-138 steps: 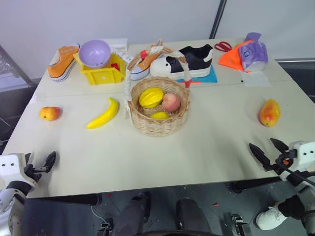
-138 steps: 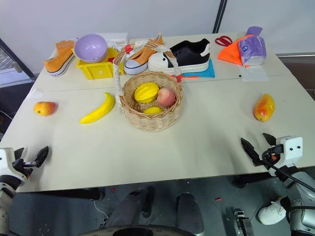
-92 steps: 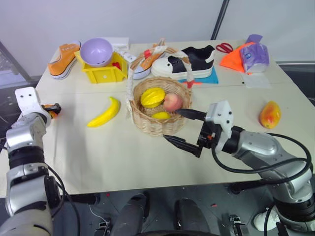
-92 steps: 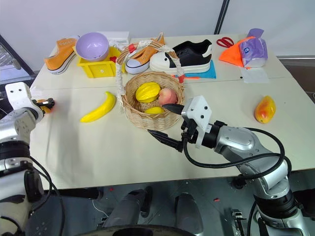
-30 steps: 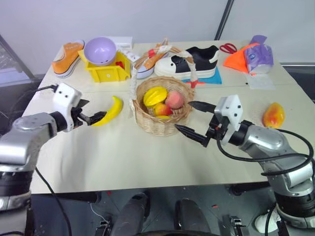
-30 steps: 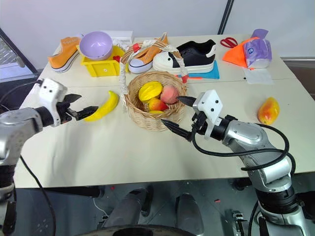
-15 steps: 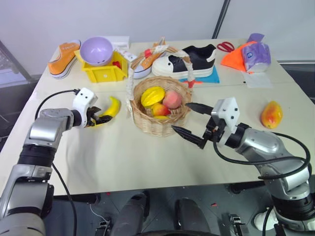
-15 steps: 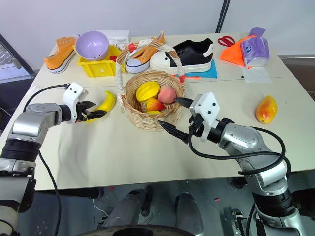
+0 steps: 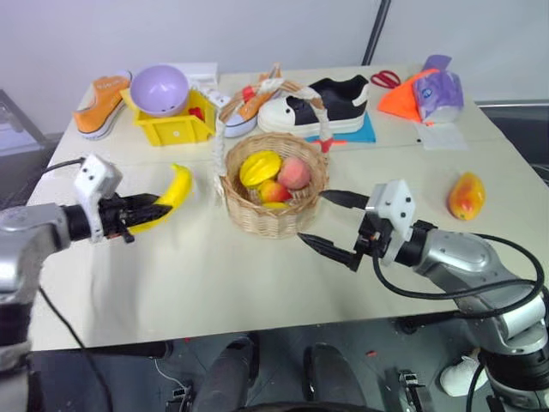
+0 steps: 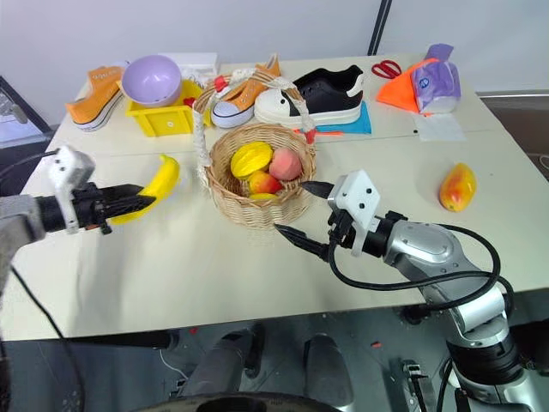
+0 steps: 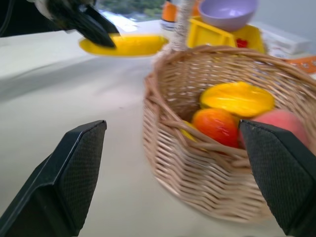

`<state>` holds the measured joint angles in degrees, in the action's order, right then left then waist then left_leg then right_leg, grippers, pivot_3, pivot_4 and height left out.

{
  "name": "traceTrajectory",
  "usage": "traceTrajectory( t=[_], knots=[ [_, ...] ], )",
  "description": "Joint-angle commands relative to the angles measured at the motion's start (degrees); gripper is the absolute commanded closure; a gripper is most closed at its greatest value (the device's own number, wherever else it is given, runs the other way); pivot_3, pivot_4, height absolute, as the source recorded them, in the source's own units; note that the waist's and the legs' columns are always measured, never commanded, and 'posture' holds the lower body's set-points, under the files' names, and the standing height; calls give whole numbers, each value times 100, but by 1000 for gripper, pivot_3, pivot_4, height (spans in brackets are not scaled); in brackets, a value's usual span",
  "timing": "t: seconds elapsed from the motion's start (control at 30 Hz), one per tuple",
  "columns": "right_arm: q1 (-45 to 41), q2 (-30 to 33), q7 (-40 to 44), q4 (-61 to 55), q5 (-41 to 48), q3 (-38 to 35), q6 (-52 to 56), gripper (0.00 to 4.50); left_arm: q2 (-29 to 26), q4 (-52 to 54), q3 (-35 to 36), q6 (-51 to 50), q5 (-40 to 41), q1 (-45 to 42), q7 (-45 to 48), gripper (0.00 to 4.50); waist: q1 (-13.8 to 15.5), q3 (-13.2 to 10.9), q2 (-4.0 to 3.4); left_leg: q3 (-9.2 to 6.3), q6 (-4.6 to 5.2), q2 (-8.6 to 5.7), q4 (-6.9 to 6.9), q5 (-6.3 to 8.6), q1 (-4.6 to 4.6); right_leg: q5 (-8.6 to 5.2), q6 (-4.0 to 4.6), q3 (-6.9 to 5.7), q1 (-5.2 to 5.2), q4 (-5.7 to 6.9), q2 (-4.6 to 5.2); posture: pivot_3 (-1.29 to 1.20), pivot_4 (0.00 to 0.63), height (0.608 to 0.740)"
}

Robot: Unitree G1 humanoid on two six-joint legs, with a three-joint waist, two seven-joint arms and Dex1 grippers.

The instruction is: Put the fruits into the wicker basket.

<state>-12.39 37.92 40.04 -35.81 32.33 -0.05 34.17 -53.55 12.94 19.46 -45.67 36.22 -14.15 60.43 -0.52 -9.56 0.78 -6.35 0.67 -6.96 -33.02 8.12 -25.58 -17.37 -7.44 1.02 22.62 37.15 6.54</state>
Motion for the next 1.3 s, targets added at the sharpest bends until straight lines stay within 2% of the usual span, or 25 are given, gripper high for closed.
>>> traceTrajectory(
  t=[0.03, 0.07, 0.17, 0.33, 0.47, 0.6, 0.63, 0.67, 0.77, 0.97, 1.17, 1.3],
  knots=[
    [-177, 35, 147, -9, 49, -33, -99, 0, -131, 1298, 335, -511, 1004, 83, 64, 2902, 27, -1, -2, 1, 0, -1, -3, 0, 3, -1, 2, -1, -8, -3, 2, 0, 150, 740],
    [-212, 30, 178, 28, 39, -29, -104, 0, -114, 1539, 289, -593, 1156, 62, -23, 2902, 27, -1, -2, 2, 0, -3, -4, 0, 7, -1, 2, -1, -16, -8, 7, 0, 150, 740],
    [-347, 14, 275, 168, -11, 15, -145, 0, 304, 2077, -427, -726, 1298, -588, -724, 2902, 56, -1, -2, 4, 0, -6, -6, 0, 13, -1, 2, -1, -23, -11, 13, 0, 150, 740],
    [-427, -29, 289, 251, -61, 30, -182, 0, 1132, 1665, -1963, -637, 204, -1895, -1835, 2902, 122, -1, 0, 6, 1, -7, -17, -2, 13, 2, -3, -1, -22, -7, 7, 0, 150, 740],
    [-344, -33, 214, 206, -107, 14, -183, 0, 1817, 1109, -2606, -870, -190, -2586, -2393, 2902, 116, -3, 3, 5, 11, -7, -17, -8, 3, 11, -20, -2, -29, -6, 1, 0, 150, 740],
    [-106, -21, 3, 47, -79, -147, -72, 0, 2208, 535, -2830, -772, -485, -2931, -2530, 2902, 117, -4, 4, 4, 14, -6, -14, -10, -1, 12, -24, -2, -28, -2, -2, 0, 150, 740],
    [-60, -19, -46, 21, -69, -181, -46, 0, 2267, 440, -2806, -748, -503, -2957, -2527, 2393, 114, -4, 4, 4, 14, -6, -13, -10, 0, 12, -24, -2, -28, -1, -2, 0, 150, 740],
    [-9, -14, -94, 6, -58, -230, -23, 0, 2291, 387, -2792, -714, -518, -2971, -2498, 2211, 106, -4, 4, 4, 14, -6, -12, -10, 0, 12, -25, -1, -27, 0, -2, 0, 150, 740],
    [185, 2, -293, 77, -121, -518, -5, 0, 2218, 379, -2762, -567, -617, -2971, -2355, 855, 114, -4, 4, 4, 14, -6, -13, -10, 0, 12, -24, -1, -26, 0, -3, 0, 150, 740],
    [473, -24, -1074, 1064, -804, -1442, -319, 0, 2417, 1133, -2087, 214, 180, -2333, -1570, 855, 125, -4, 4, 7, 13, -8, -16, -9, 3, 10, -20, -1, -29, -7, 0, 0, 150, 740],
    [119, 26, -2054, 2500, -1713, -1859, -594, 0, 2476, 1651, -2502, 216, 443, -1826, -1142, 855, 124, -4, 2, 9, 10, -8, -18, -14, 9, 4, -5, 1, -37, 7, -2, 0, 150, 740],
    [-354, 47, -2780, 3590, -2094, -2141, -605, 0, 2465, 1722, -2900, 360, 181, -1749, -1066, 855, 116, -3, -3, 17, 12, -8, -19, -16, 11, 3, -4, 4, -39, 8, -2, 0, 150, 740]
  ],
)
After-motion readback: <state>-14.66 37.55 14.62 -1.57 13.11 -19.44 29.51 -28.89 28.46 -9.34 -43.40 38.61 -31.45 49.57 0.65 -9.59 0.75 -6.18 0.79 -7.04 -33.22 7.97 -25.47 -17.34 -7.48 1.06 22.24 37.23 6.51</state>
